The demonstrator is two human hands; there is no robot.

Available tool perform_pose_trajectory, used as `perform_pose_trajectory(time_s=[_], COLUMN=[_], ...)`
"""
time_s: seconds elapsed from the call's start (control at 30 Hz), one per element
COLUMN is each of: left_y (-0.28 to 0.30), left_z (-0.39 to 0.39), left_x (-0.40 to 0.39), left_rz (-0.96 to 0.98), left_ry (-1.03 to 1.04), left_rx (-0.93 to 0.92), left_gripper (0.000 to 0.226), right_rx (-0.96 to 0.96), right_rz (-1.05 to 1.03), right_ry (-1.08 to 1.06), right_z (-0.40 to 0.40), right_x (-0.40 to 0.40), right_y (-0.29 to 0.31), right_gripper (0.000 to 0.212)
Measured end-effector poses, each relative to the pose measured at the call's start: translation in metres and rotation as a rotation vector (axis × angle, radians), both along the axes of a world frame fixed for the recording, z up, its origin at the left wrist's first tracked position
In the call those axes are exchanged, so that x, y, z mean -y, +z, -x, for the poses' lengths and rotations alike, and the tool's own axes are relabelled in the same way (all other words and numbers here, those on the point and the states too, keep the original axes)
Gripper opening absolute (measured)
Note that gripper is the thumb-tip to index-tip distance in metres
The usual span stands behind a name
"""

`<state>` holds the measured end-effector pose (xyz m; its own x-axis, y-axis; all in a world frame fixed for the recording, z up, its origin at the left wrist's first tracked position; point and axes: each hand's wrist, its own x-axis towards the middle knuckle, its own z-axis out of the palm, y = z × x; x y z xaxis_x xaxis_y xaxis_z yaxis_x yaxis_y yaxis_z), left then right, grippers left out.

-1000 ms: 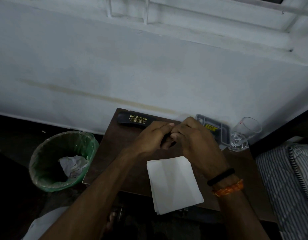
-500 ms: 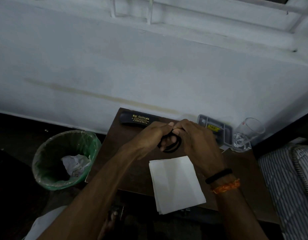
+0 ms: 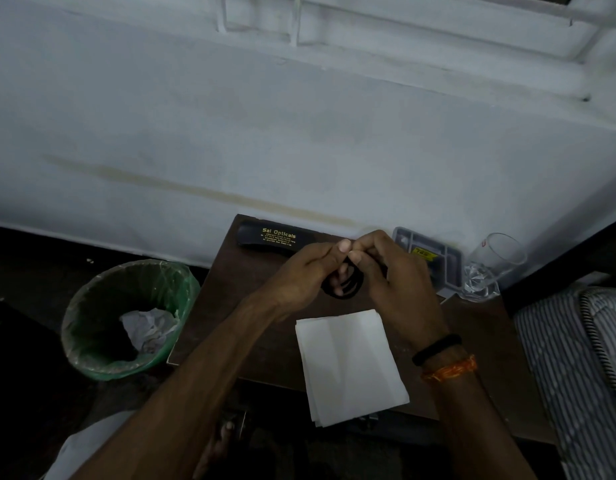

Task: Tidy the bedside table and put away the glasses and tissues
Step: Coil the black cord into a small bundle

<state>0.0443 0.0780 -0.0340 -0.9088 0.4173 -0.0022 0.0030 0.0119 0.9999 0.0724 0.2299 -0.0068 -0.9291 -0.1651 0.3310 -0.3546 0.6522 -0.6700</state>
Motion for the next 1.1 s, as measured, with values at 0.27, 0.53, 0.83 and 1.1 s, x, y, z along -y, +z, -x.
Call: perform_pose_trajectory(time_s=[0.27, 0.53, 0.83, 1.1], left_y=[-0.001, -0.003, 0.005, -0.018], left_z=[0.000, -0.002, -0.003, 0.001], left_x=[-0.001, -0.002, -0.008, -0.004], left_rz=[0.019, -0.015, -0.086, 0.474], left_ry=[-0.045, 0.097, 0.149, 0.045], left_rx=[0.078, 0.114, -0.036, -0.671], left_gripper=[0.047, 0.026, 0.020, 0.046], right_rx=[0.079, 0.048, 0.103, 0.063], right_rz=[-0.020, -0.282, -0.086, -0.099], right_ry=[0.134, 0.091, -0.024, -0.094], right_z=[-0.001, 0.000, 0.002, 0.000], right_x=[-0.008, -0.014, -0.007, -0.007], right_y=[-0.001, -0.009, -0.003, -0.006], right_gripper=[0.024, 0.017, 0.031, 0.031])
